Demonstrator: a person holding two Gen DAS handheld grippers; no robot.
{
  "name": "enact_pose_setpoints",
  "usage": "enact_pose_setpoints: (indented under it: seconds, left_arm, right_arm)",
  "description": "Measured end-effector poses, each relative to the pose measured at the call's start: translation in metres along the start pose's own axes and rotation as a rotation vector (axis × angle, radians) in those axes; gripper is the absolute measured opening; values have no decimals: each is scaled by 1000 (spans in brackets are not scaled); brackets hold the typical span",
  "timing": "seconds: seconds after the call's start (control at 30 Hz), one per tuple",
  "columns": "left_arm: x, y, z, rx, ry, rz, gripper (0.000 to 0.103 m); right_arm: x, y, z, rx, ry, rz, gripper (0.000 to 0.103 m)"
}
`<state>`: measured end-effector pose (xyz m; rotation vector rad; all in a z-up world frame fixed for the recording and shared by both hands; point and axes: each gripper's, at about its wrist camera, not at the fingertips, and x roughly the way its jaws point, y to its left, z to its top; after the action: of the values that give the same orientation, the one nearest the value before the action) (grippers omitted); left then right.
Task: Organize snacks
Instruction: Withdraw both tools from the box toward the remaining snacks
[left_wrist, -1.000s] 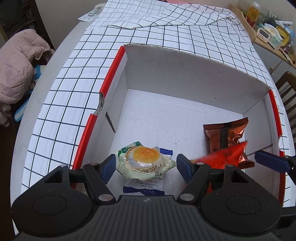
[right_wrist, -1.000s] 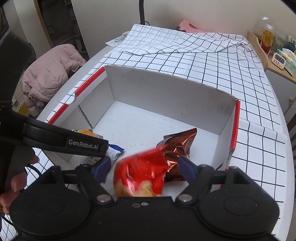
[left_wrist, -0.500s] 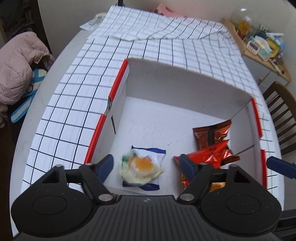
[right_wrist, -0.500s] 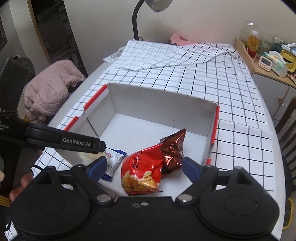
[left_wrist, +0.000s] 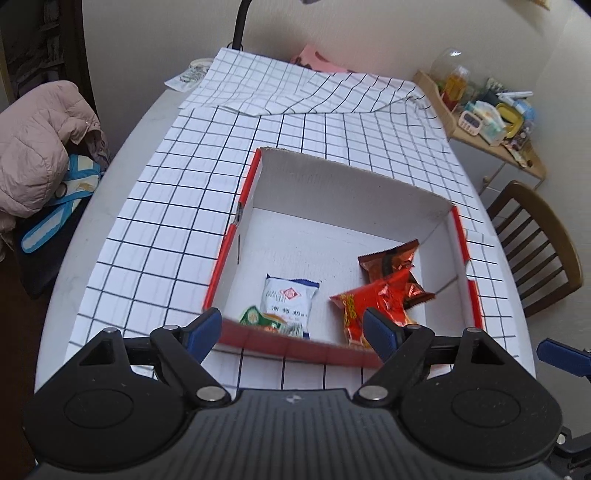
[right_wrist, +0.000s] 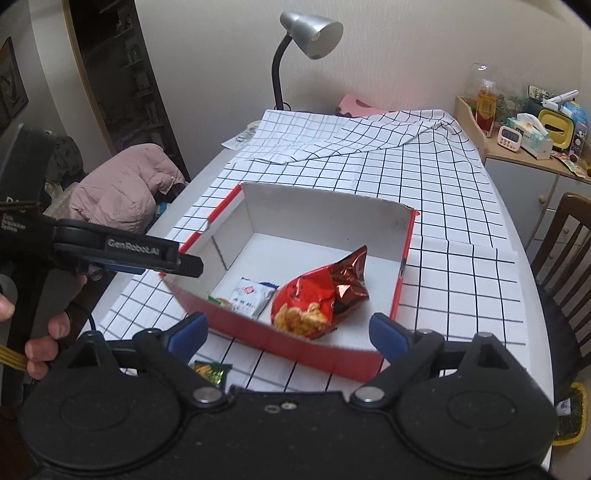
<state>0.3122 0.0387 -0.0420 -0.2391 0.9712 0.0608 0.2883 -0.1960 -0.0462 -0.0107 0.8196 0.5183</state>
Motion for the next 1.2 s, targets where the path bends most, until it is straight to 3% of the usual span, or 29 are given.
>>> enact_pose_setpoints:
  seconds: [0.3,0.53,1.2]
  left_arm:
    - [-47,19,-34,-6,-35,-28,83]
    - [-57,32,-62,-8,-34,-34,83]
    - [37,51,-99,-60,126,115,83]
  right_arm:
    - [-31,11,-30,16,-31,9,101]
    - [-31,14,-59,38,-25,-6,102]
    - [48,16,-118,34,86,-60,101]
